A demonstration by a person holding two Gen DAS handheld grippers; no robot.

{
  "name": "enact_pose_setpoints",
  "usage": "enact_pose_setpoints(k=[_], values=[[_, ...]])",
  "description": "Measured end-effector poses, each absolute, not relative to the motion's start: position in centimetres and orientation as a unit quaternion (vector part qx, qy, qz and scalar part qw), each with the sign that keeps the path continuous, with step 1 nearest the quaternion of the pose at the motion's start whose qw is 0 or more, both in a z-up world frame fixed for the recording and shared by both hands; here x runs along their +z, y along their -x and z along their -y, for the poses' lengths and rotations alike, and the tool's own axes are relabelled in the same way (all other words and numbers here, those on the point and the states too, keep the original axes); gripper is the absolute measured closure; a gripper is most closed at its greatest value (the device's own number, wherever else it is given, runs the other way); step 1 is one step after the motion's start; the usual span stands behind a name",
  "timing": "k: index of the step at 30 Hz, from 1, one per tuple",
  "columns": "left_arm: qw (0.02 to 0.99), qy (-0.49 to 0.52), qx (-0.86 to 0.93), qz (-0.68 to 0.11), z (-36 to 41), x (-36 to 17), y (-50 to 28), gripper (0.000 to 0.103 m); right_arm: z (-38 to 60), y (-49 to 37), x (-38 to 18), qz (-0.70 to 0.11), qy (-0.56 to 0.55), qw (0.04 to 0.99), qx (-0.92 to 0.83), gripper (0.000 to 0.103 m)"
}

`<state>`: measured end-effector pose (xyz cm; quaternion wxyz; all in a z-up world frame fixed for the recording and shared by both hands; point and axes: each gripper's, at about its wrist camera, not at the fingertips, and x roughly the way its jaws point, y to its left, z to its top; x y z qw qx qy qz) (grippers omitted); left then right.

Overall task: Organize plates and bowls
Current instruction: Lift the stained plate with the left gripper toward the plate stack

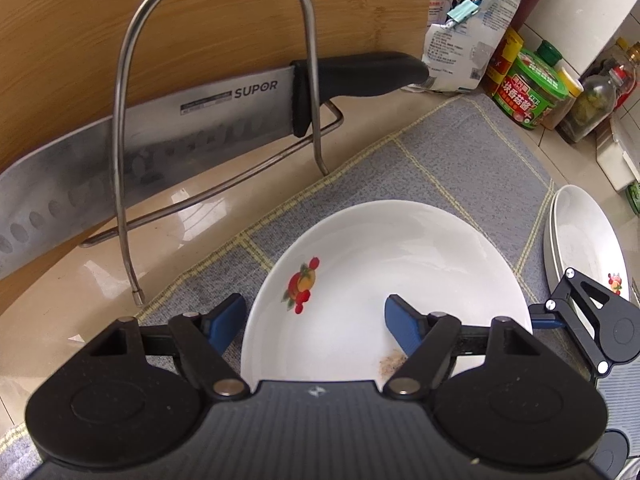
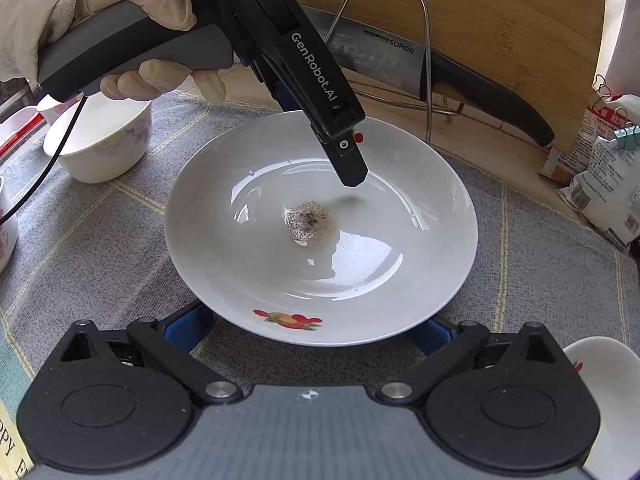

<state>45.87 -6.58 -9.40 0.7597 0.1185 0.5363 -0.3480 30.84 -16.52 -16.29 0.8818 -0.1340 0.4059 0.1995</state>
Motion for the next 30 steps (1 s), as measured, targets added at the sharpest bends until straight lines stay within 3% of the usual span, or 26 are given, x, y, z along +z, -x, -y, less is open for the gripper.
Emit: enact_pose_setpoints(k=[30], values=[[0.737, -0.123, -0.38, -0.545, 6.97, -9.47, -46.43, 0.031, 16.48, -31.18, -16.19, -0.401, 0.142, 0.888, 0.176, 0.0]])
